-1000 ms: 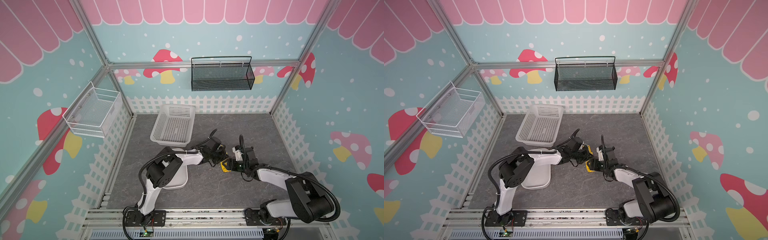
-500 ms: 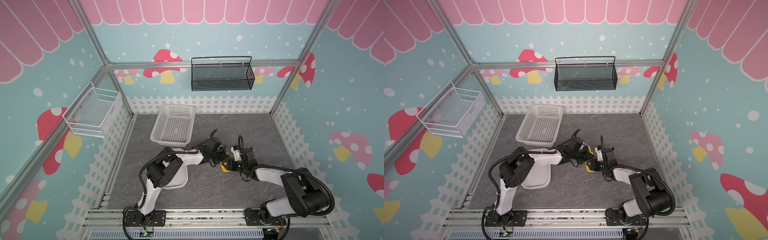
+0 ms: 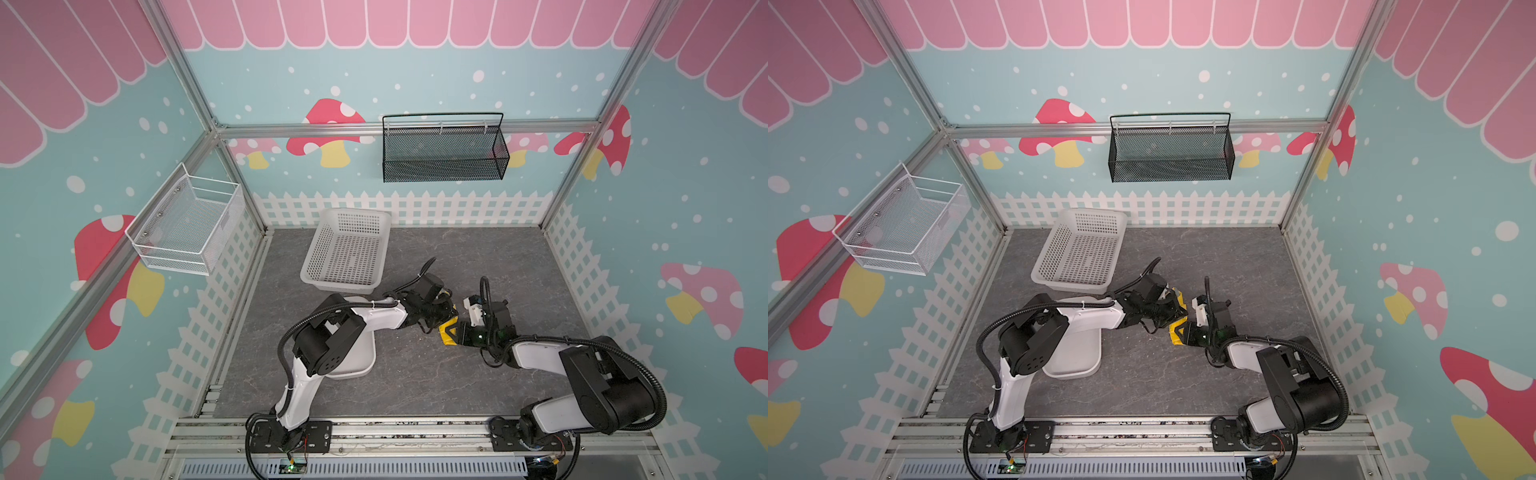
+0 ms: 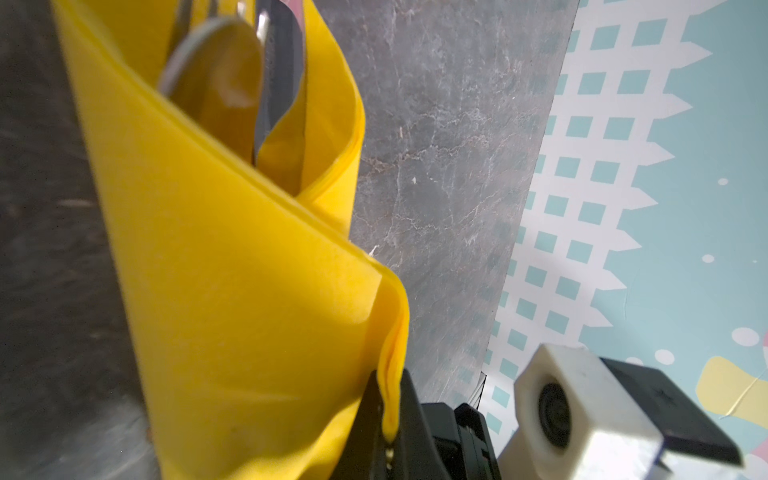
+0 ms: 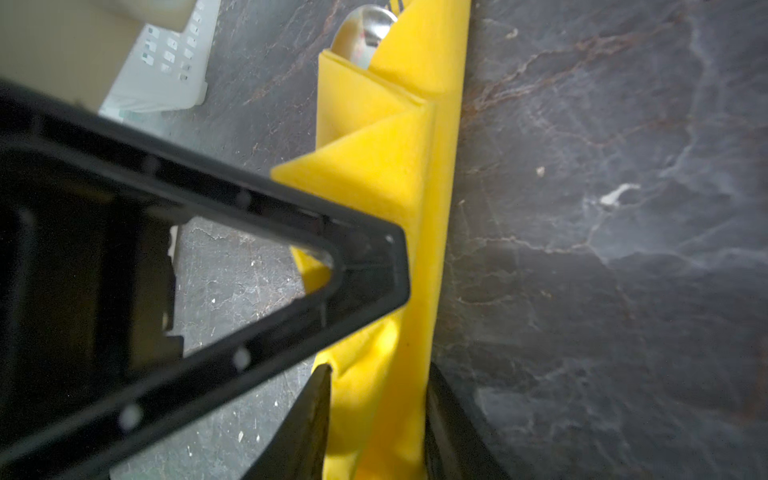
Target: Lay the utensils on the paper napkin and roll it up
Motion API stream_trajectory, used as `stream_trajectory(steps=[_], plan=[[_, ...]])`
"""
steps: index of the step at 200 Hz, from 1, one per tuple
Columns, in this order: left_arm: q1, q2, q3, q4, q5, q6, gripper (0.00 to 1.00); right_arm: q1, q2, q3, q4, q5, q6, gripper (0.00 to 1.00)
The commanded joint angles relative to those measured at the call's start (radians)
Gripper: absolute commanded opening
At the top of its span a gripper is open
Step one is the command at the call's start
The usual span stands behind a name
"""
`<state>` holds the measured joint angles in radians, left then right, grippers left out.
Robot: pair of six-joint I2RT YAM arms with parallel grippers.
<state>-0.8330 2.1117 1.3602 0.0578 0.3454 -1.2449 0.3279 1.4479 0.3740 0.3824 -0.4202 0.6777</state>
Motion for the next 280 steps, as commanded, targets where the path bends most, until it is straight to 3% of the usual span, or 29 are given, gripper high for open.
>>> stream_trajectory(steps=[1, 85, 143, 172, 198, 228, 280], plan=[[-0.008, 0.022, 0.029, 0.002, -0.001, -0.004, 0.1, -0.001, 0.001, -0.023, 0.038, -0.029, 0.037, 0.35], [-0.005, -0.038, 0.023, -0.038, -0.013, 0.081, 0.34, -0.004, 0.017, -0.042, 0.051, -0.025, 0.073, 0.31], [0.007, -0.154, -0.033, -0.108, -0.097, 0.204, 0.42, -0.005, 0.031, -0.054, 0.075, -0.034, 0.099, 0.29], [0.032, -0.177, -0.1, -0.095, -0.104, 0.196, 0.41, -0.006, 0.034, -0.054, 0.074, -0.035, 0.1, 0.29], [0.049, -0.167, -0.146, -0.06, -0.076, 0.17, 0.32, -0.005, 0.032, -0.058, 0.074, -0.036, 0.104, 0.28], [0.051, -0.124, -0.141, -0.033, -0.026, 0.156, 0.24, -0.006, 0.032, -0.06, 0.075, -0.034, 0.106, 0.28], [0.049, -0.061, -0.125, 0.023, 0.033, 0.13, 0.18, -0.007, 0.032, -0.066, 0.075, -0.034, 0.11, 0.27]])
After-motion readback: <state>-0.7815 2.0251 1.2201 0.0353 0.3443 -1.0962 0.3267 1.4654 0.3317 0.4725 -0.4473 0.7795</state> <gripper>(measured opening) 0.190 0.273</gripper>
